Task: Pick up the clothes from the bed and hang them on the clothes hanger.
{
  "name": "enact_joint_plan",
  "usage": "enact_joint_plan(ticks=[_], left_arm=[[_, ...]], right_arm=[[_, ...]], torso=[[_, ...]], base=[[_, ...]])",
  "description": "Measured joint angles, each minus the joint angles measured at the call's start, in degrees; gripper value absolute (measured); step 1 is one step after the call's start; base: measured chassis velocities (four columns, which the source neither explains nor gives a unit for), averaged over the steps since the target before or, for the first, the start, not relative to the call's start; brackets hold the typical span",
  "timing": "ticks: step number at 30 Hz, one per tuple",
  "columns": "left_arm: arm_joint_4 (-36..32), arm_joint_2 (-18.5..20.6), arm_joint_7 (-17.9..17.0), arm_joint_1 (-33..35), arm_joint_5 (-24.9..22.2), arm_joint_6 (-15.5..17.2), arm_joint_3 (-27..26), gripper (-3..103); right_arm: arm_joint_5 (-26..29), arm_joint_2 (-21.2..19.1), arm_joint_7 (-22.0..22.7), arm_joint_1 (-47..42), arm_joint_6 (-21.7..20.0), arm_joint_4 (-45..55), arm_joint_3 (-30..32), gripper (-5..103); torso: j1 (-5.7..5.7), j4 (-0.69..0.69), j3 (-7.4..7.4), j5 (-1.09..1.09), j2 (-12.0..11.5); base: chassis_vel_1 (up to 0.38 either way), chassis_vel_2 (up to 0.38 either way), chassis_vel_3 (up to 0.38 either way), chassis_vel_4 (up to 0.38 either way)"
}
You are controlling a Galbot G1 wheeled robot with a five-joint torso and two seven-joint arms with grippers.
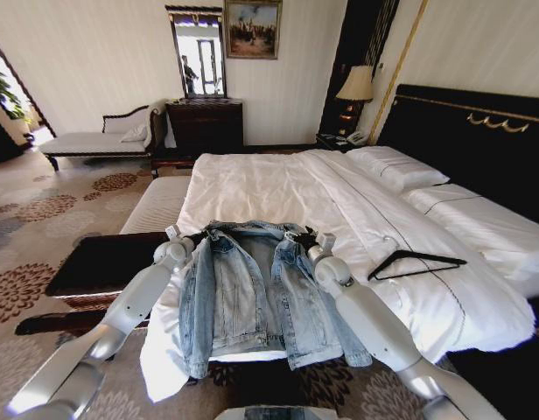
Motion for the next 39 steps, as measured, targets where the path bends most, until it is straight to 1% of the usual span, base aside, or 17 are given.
enact_joint_plan(ticks=[3, 5, 8, 14, 17, 19, 22, 23, 26, 28, 32, 34, 35, 36, 37, 38, 39], left_arm=[[3.0, -0.1, 1.5, -0.7, 0.4, 0.0, 0.1, 3], [3.7, -0.1, 1.9, -0.8, 0.6, 0.0, 0.2, 3], [6.4, -0.3, 3.5, -0.8, 2.5, -0.5, 0.4, 3], [8.7, -0.9, 4.3, -0.9, 4.5, -2.1, 0.4, 2], [9.1, -0.9, 4.4, -0.9, 5.8, -2.6, 0.4, 19], [9.0, -0.9, 4.4, -0.7, 6.1, -2.7, 0.3, 19], [7.0, -0.4, 4.2, 1.7, 8.4, -3.2, -0.3, 35], [7.0, -0.4, 4.2, 1.7, 8.4, -3.2, -0.3, 35], [1.9, 1.5, 3.9, 6.2, 11.3, -3.8, -2.3, 51], [0.7, 2.0, 3.8, 7.0, 11.4, -3.8, -2.8, 51], [-9.0, 6.1, 2.9, 13.2, 11.6, -4.9, -6.5, 73], [-10.5, 6.7, 2.8, 14.1, 11.7, -5.0, -7.0, 73], [-14.6, 8.2, 2.7, 16.5, 11.8, -5.4, -8.5, 84], [-17.0, 9.0, 2.4, 18.3, 11.8, -5.5, -9.7, 84], [-19.2, 9.6, 2.2, 20.2, 11.8, -5.7, -11.1, 89], [-19.2, 9.6, 2.2, 20.2, 11.8, -5.7, -11.1, 89], [-20.6, 9.9, 1.9, 21.5, 11.8, -5.7, -12.0, 94]], right_arm=[[0.2, -0.2, -0.1, -0.2, -0.1, 0.0, -0.2, 100], [0.3, -0.3, -0.1, -0.3, -0.1, 0.0, -0.2, 100], [0.4, -0.6, -0.3, -0.7, -0.1, 0.1, -0.2, 100], [0.5, -0.8, -0.5, -0.8, -0.1, 0.3, -0.2, 100], [0.6, -0.9, -0.5, -0.8, -0.1, 0.3, -0.2, 100], [0.6, -1.0, -0.5, -0.9, -0.1, 0.4, -0.1, 100], [0.6, -1.3, -0.5, -1.5, -0.1, 0.8, 0.2, 100], [0.6, -1.3, -0.5, -1.5, -0.1, 0.8, 0.2, 100], [0.7, -1.7, -0.5, -2.4, -0.1, 1.5, 0.8, 100], [0.7, -1.7, -0.5, -2.6, -0.1, 1.7, 0.9, 100], [0.9, -2.4, -0.4, -3.9, 0.0, 2.7, 1.5, 100], [0.9, -2.4, -0.4, -4.1, 0.0, 2.9, 1.6, 100], [0.9, -2.5, -0.3, -4.2, 0.0, 3.1, 1.7, 100], [0.9, -2.5, -0.3, -4.3, 0.0, 3.3, 1.8, 100], [1.1, -2.6, -0.1, -4.4, 0.0, 3.5, 1.9, 100], [1.1, -2.6, -0.1, -4.4, 0.0, 3.5, 1.9, 100], [1.2, -2.6, -0.1, -4.5, 0.0, 3.7, 2.1, 100]], torso=[[-0.01, 0.0, 0.0, 0.01, 0.0], [-0.01, 0.0, 0.0, 0.01, 0.0], [0.0, 0.01, 0.0, 0.01, 0.0], [-0.01, 0.0, 0.0, 0.0, 0.0], [0.0, 0.01, 0.0, 0.02, 0.0], [0.0, 0.01, 0.0, 0.02, 0.0], [0.01, 0.01, 0.0, 0.02, 0.0], [0.01, 0.01, 0.0, 0.02, 0.0], [0.01, 0.01, 0.0, 0.0, 0.0], [0.01, 0.02, 0.0, 0.01, 0.0], [0.01, 0.02, 0.0, 0.0, 0.0], [0.0, 0.02, 0.0, 0.02, 0.0], [0.0, 0.02, 0.0, 0.02, 0.0], [0.0, 0.0, 0.0, 0.02, 0.0], [0.0, 0.01, 0.0, 0.02, 0.0], [0.0, 0.01, 0.0, 0.02, 0.0], [0.0, 0.0, -0.01, 0.02, 0.0]], base=[[0.0, 0.0, 0.0, 0.0], [0.0, 0.0, 0.0, 0.0], [0.0, 0.0, 0.0, 0.0], [0.0, 0.0, 0.0, 0.0], [0.0, 0.0, 0.0, 0.0], [0.0, 0.0, 0.0, 0.0], [0.0, 0.0, 0.0, 0.0], [0.0, 0.0, 0.0, 0.0], [0.0, 0.0, 0.0, 0.0], [0.0, 0.0, 0.0, 0.0], [0.0, 0.0, 0.0, 0.0], [0.0, 0.0, 0.0, 0.0], [0.0, 0.0, 0.0, 0.0], [0.0, 0.0, 0.0, 0.0], [0.0, 0.0, 0.0, 0.0], [0.0, 0.0, 0.0, 0.0], [0.0, 0.0, 0.0, 0.0]])
